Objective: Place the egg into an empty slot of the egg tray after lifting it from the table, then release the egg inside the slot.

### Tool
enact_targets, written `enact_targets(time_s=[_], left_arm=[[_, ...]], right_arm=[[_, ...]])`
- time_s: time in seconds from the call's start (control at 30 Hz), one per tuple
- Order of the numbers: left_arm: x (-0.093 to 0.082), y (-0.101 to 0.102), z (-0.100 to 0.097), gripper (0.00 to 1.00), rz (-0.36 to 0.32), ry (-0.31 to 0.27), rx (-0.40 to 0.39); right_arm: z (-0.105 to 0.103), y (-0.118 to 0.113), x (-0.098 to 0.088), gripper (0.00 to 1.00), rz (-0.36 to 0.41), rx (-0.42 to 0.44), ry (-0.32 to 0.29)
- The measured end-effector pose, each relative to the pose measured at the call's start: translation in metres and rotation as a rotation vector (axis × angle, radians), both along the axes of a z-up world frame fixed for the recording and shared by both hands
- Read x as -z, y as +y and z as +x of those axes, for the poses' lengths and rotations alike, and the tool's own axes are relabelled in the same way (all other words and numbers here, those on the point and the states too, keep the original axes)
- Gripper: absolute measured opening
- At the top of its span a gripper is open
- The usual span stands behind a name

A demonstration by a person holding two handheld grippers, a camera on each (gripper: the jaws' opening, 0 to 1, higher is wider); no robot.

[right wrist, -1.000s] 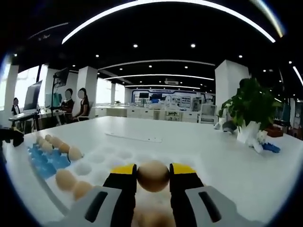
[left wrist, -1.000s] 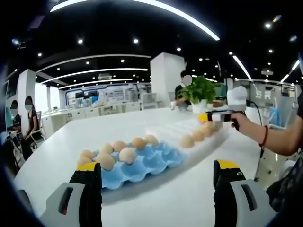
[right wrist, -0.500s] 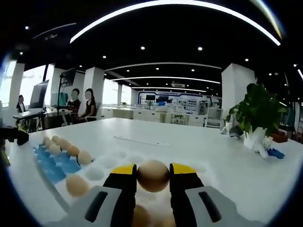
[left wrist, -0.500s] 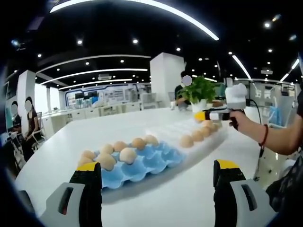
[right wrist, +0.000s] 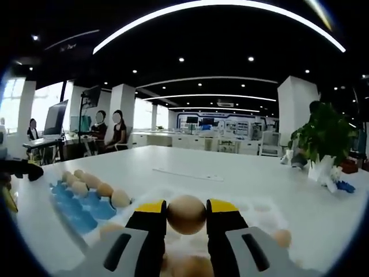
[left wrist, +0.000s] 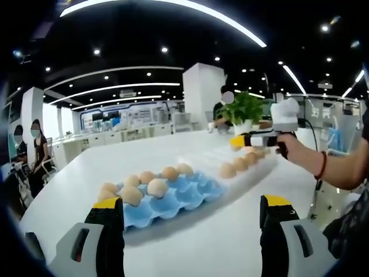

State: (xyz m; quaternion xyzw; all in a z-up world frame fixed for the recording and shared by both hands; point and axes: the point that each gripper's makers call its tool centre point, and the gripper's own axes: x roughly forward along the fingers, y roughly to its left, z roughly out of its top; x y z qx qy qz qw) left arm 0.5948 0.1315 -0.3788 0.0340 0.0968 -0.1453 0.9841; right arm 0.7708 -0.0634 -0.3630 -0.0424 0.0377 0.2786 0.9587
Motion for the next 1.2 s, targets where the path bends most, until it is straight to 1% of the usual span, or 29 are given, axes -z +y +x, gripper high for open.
enact_targets(time_s=[0.3, 0.57, 0.63, 0.73, 0.83, 1.0, 1.07, 1.2], left_arm=[[0.001, -0.001, -0.003, 1.00, 0.003, 0.005, -0.005], [0.003, -0.001, -0.005, 1.00, 0.012, 0.013, -0.009], [0.003, -0.002, -0.006, 1.00, 0.014, 0.015, -0.010], [0.003, -0.002, -0.006, 1.00, 0.009, 0.015, -0.011], [0.003, -0.002, -0.007, 1.00, 0.011, 0.015, -0.011], [0.003, -0.001, -0.008, 1.00, 0.014, 0.016, -0.014], [0.003, 0.000, -0.008, 1.00, 0.013, 0.015, -0.016], [0.004, 0.001, -0.008, 1.00, 0.017, 0.020, -0.017]], right_arm=[[-0.011, 0.029, 0.002, 0.28, -0.006, -0.063, 0.001], [-0.016, 0.052, 0.004, 0.28, -0.007, -0.119, 0.011], [-0.018, 0.060, 0.005, 0.28, -0.005, -0.145, 0.022], [-0.022, 0.069, 0.004, 0.28, 0.007, -0.176, 0.029], [-0.024, 0.078, 0.002, 0.28, 0.000, -0.194, 0.021], [-0.026, 0.087, 0.000, 0.28, 0.000, -0.213, 0.018], [-0.030, 0.091, 0.001, 0.28, 0.000, -0.223, 0.018], [-0.034, 0.098, 0.001, 0.28, 0.001, -0.241, 0.019]])
